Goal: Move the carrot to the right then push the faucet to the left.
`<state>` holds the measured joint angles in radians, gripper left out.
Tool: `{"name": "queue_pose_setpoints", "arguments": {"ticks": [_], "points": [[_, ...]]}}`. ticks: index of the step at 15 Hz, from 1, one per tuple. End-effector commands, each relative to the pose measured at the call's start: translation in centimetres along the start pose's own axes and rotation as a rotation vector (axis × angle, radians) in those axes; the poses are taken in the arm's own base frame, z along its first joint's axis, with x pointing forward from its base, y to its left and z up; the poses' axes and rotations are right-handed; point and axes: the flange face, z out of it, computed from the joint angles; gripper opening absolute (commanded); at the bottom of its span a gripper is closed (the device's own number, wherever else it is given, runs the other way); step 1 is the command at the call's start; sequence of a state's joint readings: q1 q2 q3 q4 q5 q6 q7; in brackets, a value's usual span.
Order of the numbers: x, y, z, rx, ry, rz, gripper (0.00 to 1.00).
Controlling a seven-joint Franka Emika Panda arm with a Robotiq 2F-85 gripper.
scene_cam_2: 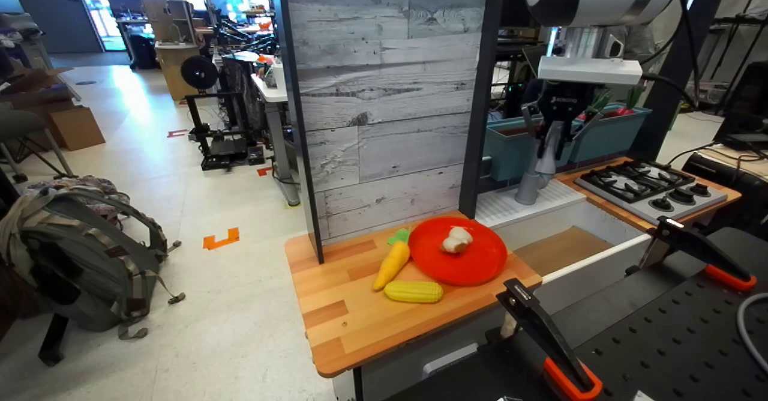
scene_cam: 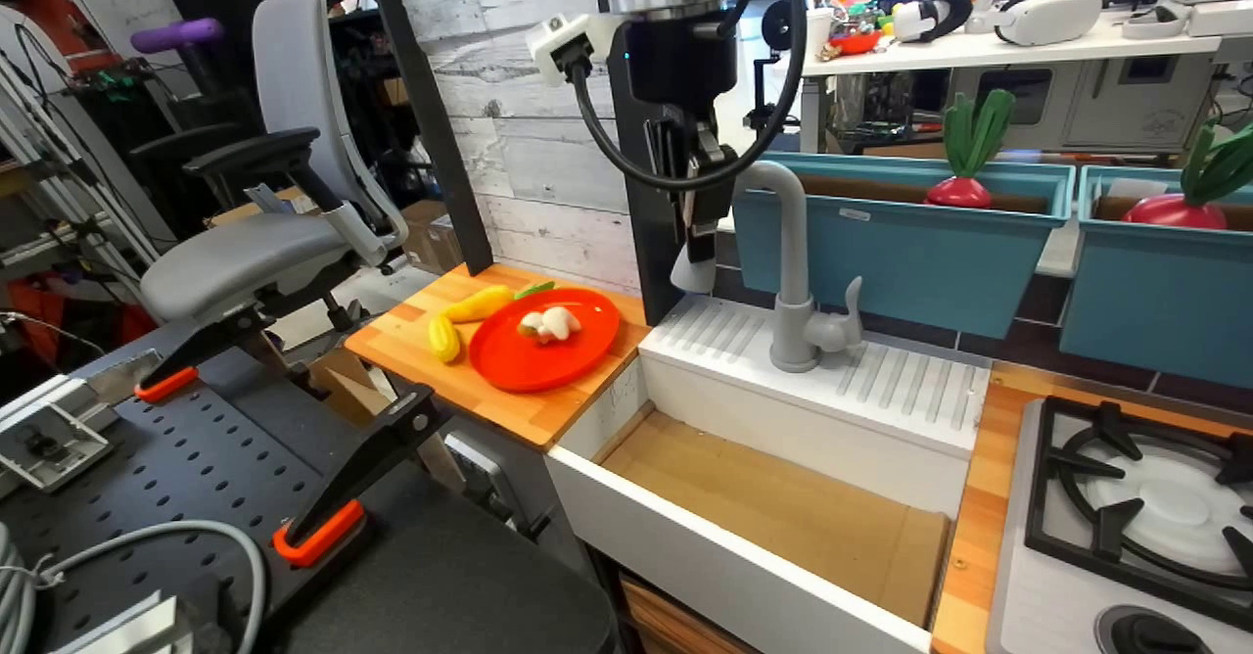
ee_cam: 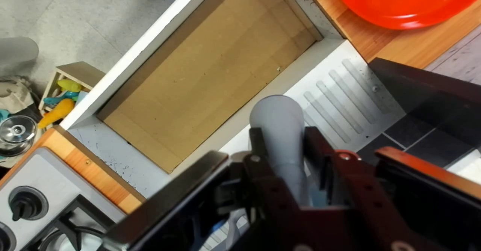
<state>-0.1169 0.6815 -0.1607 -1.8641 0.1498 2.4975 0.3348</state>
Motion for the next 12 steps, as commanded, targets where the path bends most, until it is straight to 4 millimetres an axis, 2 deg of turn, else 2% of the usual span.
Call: {"name": "queue_pose_setpoints", "arguments": {"ticks": [1,8,12], "points": [[0.3,-1.5,0.4,0.03,-0.036,-0.005,0.08],[-0.1,-3.9,-0.1,0.145,-0.019,0.073,0.08],[0.2,-4.5,-0.9,0.182,0.004,0.099,0.08]]}}
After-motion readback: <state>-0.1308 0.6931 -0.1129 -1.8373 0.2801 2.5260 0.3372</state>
